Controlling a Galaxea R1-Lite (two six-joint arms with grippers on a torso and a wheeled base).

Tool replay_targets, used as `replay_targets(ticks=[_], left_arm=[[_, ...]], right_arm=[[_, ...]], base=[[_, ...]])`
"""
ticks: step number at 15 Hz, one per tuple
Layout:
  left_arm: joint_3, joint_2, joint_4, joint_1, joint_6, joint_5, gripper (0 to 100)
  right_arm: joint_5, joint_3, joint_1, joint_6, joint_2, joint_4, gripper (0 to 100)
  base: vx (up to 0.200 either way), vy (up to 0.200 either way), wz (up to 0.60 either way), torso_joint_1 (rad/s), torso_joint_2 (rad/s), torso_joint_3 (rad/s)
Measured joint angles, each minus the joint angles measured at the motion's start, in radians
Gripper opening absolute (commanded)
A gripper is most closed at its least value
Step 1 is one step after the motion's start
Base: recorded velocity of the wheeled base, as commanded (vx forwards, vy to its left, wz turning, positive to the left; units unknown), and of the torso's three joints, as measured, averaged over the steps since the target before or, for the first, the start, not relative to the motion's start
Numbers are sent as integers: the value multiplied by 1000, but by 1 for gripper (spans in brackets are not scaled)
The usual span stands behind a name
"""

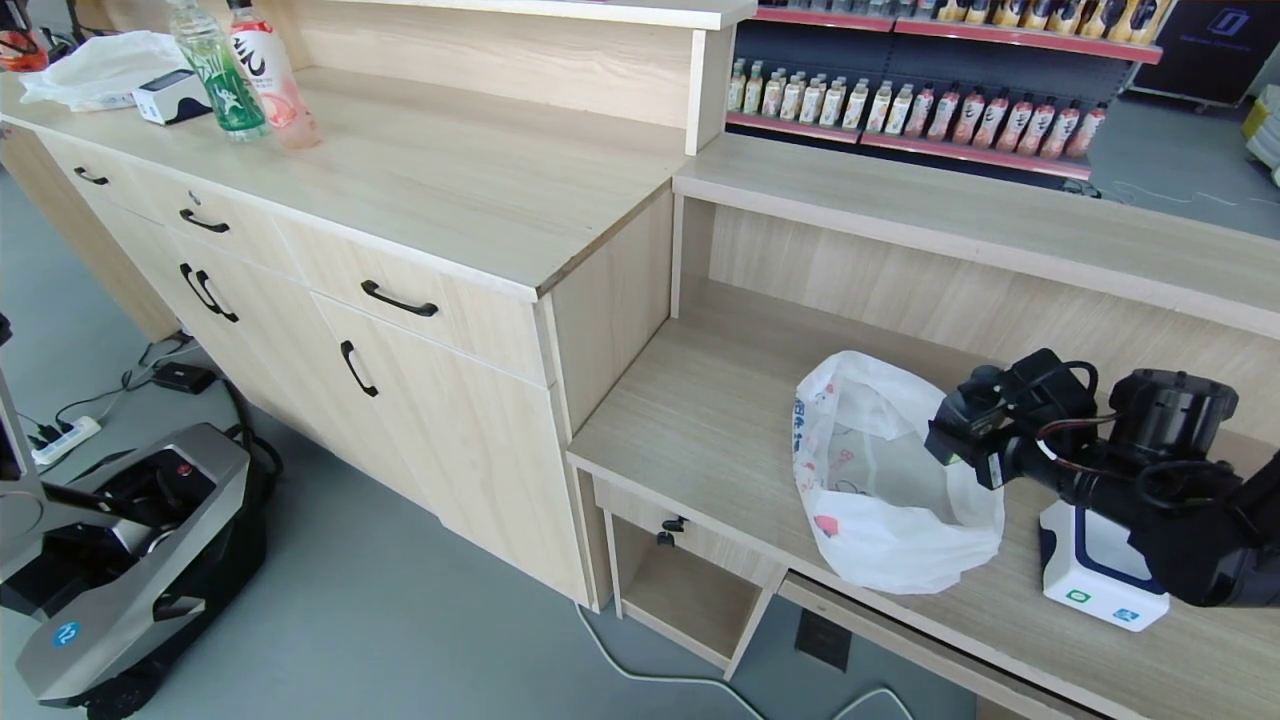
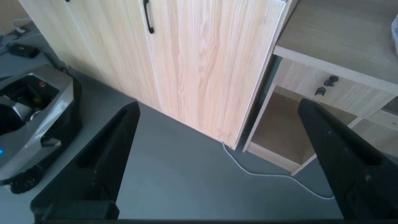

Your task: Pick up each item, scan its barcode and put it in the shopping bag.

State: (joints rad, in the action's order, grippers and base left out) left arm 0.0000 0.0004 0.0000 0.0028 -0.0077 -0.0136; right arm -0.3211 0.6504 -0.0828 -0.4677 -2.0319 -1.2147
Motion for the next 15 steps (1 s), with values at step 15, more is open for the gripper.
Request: replay_targets(ticks=[15], left_arm=[[0, 0, 0, 0, 0, 0, 100]], right_arm=[[5, 208, 23, 153, -198, -5, 0]], base=[[0, 0, 0, 0, 0, 0]])
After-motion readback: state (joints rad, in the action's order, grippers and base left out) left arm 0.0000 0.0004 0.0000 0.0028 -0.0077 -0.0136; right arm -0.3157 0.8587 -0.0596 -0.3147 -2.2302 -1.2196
